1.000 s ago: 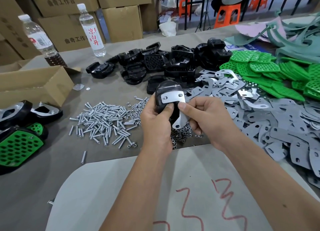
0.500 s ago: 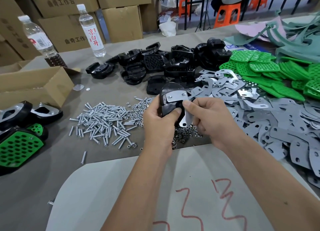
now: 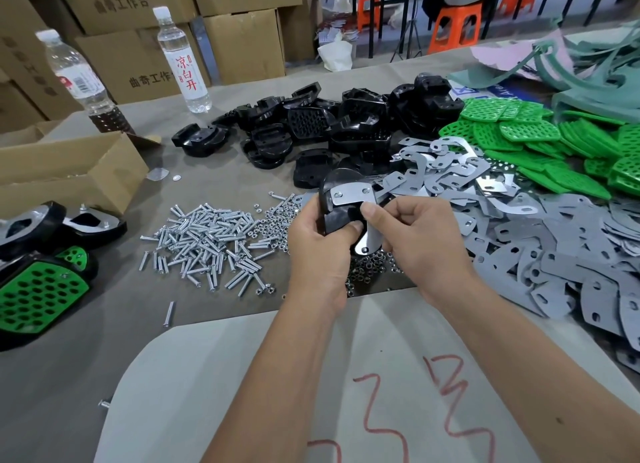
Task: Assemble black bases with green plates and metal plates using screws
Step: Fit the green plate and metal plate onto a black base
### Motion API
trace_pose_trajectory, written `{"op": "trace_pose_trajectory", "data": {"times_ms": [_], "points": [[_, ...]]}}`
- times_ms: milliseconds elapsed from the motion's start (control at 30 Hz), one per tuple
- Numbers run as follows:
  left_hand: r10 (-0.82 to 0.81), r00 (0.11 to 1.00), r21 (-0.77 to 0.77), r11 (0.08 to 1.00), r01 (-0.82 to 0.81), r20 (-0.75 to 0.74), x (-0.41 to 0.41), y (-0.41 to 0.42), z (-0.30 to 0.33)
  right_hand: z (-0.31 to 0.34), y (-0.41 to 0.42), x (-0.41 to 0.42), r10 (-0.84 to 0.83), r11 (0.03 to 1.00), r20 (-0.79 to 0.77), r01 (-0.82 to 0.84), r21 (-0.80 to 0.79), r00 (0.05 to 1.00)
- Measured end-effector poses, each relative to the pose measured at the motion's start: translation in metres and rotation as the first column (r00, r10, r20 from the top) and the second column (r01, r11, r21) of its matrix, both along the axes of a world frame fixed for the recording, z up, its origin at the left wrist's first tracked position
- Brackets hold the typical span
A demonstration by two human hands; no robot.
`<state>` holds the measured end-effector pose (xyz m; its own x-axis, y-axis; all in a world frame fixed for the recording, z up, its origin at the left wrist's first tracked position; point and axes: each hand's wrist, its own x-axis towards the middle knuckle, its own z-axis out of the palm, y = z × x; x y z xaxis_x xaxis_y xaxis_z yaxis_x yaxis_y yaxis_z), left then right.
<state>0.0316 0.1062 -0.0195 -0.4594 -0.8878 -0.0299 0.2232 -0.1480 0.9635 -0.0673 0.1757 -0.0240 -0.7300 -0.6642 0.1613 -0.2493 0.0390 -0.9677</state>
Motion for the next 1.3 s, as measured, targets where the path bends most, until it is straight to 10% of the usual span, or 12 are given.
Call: {"op": "trace_pose_trajectory", "data": {"times_ms": [300, 533, 733, 1300], "points": [[0.005, 1.000, 0.090, 0.996, -0.003, -0.029, -0.001, 0.013, 0.004, 0.001, 0.001, 0.003, -0.049, 0.998, -0.080, 0.047, -0.031, 0.996], [-0.052, 0.994, 0.197, 0.978, 0.070, -0.096, 0.005, 0.007, 0.012, 0.001, -0.001, -0.006, 0.029, 1.000, 0.190, -0.027, -0.016, 0.981], [-0.059, 0.991, 0.143, 0.987, 0.076, -0.123, 0.006, 0.006, 0.016, 0.007, 0.003, -0.007, 0.274, 0.959, 0.281, -0.239, -0.152, 0.920], [-0.059, 0.995, -0.004, 0.998, 0.059, -0.086, 0.006, 0.002, 0.007, 0.007, 0.005, -0.011, 0.279, 0.957, 0.304, -0.239, -0.164, 0.911]]}}
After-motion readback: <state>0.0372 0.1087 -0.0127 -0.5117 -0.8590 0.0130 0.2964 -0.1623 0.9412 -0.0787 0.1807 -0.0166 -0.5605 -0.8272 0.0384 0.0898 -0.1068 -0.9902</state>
